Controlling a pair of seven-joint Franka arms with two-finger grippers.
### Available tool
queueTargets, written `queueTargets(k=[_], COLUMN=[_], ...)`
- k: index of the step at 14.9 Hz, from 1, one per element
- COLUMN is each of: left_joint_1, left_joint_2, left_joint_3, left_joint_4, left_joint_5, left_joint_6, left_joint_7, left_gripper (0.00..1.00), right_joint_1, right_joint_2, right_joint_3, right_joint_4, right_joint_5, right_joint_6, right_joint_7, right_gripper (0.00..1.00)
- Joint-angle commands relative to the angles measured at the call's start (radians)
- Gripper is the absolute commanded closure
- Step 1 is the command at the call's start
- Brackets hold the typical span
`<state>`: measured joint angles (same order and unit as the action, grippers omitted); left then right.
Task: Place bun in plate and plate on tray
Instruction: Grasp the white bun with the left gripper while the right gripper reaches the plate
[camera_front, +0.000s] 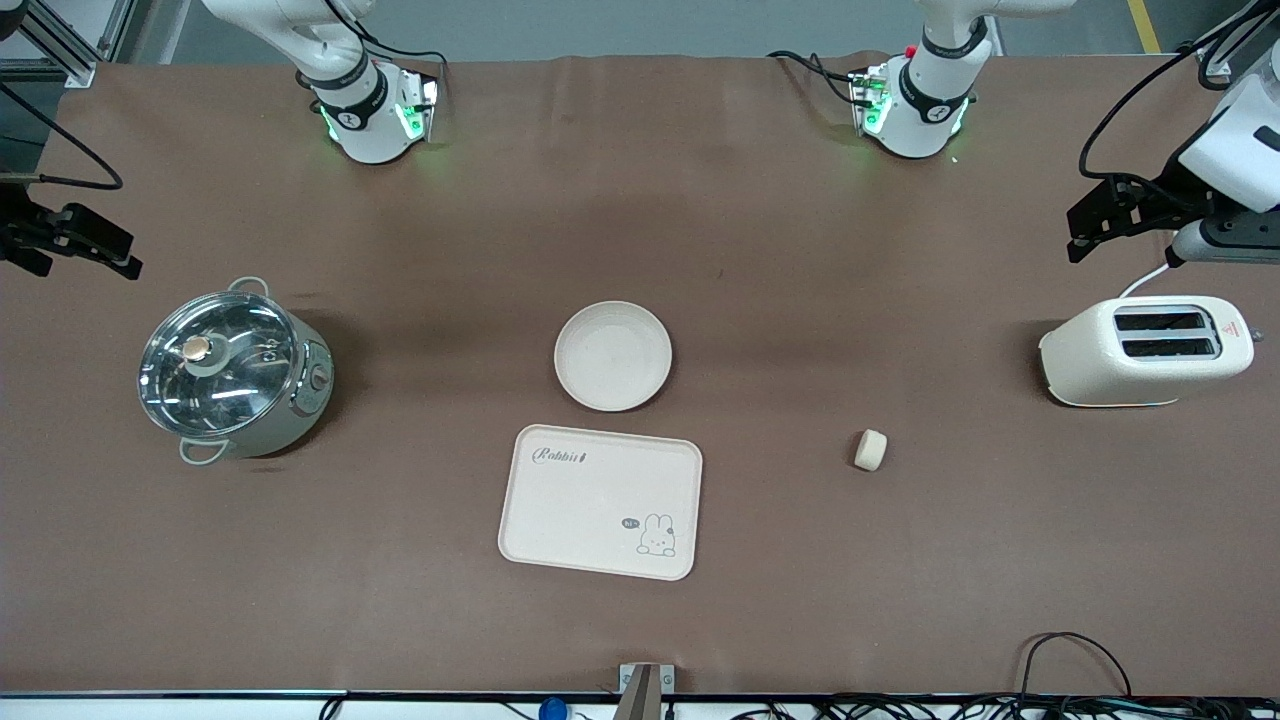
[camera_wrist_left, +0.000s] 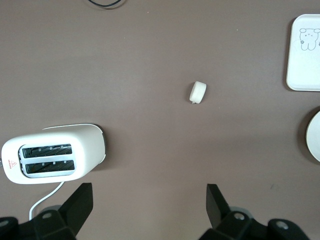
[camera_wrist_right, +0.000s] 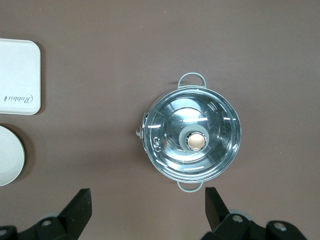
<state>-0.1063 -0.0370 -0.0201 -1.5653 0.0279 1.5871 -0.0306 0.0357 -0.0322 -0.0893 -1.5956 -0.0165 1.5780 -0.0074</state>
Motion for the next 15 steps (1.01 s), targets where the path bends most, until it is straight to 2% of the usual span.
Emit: queueTargets(k=[1, 4, 6, 7, 10, 14, 15], left_joint_1=[0.002, 0.017, 0.010, 0.008, -0.003, -0.013, -0.016], left_joint_2=[0.012, 0.016, 0.022, 0.058, 0.265, 0.538, 0.593], left_joint_3=[0.005, 0.005, -0.003, -0.006, -0.014, -0.079, -0.086], left_joint_4=[0.036, 0.036, -0.004, -0.016, -0.018, -0.027, -0.038], left_joint_5=[-0.002, -0.003, -0.008, -0.020, -0.077, -0.068, -0.065], left_joint_6=[-0.024, -0.029, -0.053, -0.041, 0.103, 0.420, 0.506], left_joint_7=[0.017, 0.017, 0.009, 0.003, 0.052, 0.141, 0.146], left_gripper=[0.00, 0.00, 0.00, 0.00, 0.00, 0.00, 0.00], right_joint_1=[0.001, 0.001, 0.016, 0.026, 0.047, 0.042, 0.044], right_joint_2=[0.000, 0.000, 0.002, 0.003, 0.061, 0.149, 0.158], right_joint_3=[0.000, 0.000, 0.000, 0.000, -0.001, -0.001, -0.001], right_joint_4=[0.008, 0.008, 0.006, -0.001, -0.006, -0.059, -0.082], right_joint_5=[0.003, 0.003, 0.030, 0.042, 0.078, 0.208, 0.211], right_joint_6=[-0.004, -0.004, -0.001, -0.001, 0.005, 0.140, 0.177], right_joint_7=[-0.003, -0.003, -0.003, -0.002, 0.006, 0.009, 0.009], right_gripper=[0.00, 0.00, 0.00, 0.00, 0.00, 0.00, 0.00])
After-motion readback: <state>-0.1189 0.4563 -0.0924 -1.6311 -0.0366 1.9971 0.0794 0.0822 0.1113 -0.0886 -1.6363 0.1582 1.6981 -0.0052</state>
